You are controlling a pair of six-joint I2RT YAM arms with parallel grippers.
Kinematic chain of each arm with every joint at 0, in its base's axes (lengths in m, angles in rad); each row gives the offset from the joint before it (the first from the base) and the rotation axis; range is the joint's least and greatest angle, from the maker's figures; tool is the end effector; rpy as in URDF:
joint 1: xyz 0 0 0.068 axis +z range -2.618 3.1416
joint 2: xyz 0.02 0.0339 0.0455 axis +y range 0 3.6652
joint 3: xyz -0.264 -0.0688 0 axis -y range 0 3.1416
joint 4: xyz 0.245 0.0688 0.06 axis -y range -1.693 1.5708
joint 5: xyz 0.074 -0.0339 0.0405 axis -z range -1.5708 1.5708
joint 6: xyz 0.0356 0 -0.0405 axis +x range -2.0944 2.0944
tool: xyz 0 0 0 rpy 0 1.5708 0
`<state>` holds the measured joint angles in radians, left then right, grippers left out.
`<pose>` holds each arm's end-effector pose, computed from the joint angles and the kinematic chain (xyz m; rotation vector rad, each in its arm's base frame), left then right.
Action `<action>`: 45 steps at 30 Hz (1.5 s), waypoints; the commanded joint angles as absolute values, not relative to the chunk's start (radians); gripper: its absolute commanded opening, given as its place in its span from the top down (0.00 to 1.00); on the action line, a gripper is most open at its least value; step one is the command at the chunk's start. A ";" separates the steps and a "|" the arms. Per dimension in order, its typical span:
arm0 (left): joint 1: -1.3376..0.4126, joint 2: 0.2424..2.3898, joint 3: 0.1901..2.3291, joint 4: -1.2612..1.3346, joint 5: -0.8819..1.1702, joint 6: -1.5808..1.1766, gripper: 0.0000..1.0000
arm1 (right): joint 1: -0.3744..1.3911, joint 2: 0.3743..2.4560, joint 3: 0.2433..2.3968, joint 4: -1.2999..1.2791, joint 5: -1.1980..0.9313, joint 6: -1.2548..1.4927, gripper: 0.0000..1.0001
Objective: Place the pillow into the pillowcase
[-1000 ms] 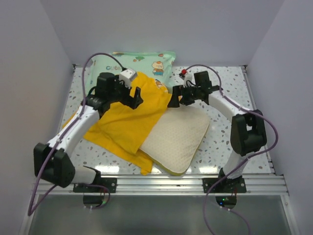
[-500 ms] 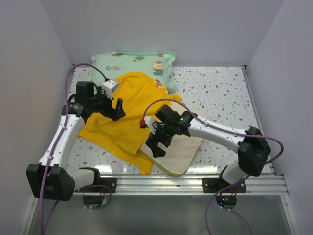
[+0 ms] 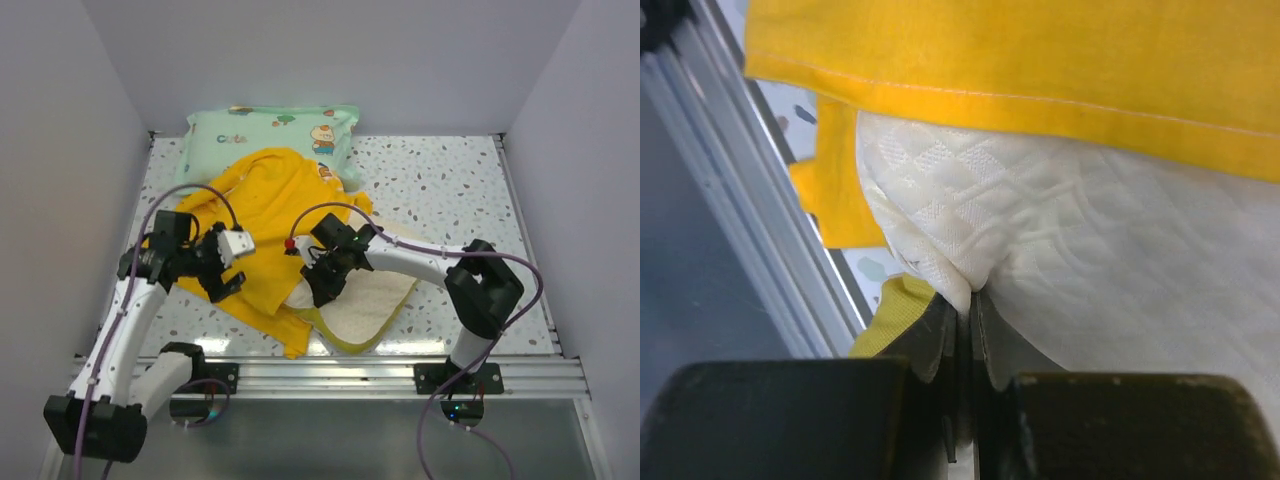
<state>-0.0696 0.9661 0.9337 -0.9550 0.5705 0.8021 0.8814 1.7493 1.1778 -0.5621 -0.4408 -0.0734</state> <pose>0.1722 -0.0313 0.2960 1.1927 2.0654 -0.3950 0.2111 0.2800 0.1950 -1.4096 2.4216 0.8209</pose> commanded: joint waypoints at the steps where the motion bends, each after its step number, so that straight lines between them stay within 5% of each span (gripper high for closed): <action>1: -0.252 0.812 0.804 -1.088 0.509 1.016 0.02 | 0.824 1.740 1.210 -0.448 -0.637 0.034 1.00; 7: -0.504 0.773 0.652 -0.908 0.431 1.024 0.01 | 0.758 1.767 1.206 -0.368 -0.745 0.095 1.00; 15: -0.877 0.910 0.546 -0.695 0.322 1.141 0.17 | 0.710 1.787 1.239 -0.380 -0.819 0.120 1.00; 25: -0.957 1.155 0.454 -0.404 0.189 1.115 0.43 | 0.704 1.753 1.229 -0.383 -0.902 0.130 1.00; 29: -0.957 1.253 0.505 -0.411 0.227 1.108 0.76 | 0.704 1.755 1.226 -0.400 -0.907 0.114 1.00; 30: -0.957 1.259 0.543 -0.423 0.247 1.103 0.98 | 0.704 1.756 1.229 -0.402 -0.907 0.110 1.00; 40: -1.261 1.319 1.015 -0.385 0.350 0.876 1.00 | 0.699 1.836 1.423 -0.229 -0.899 0.314 1.00; 45: -1.374 1.353 1.078 -0.259 0.338 0.804 1.00 | 0.701 1.835 1.357 -0.169 -0.877 0.361 1.00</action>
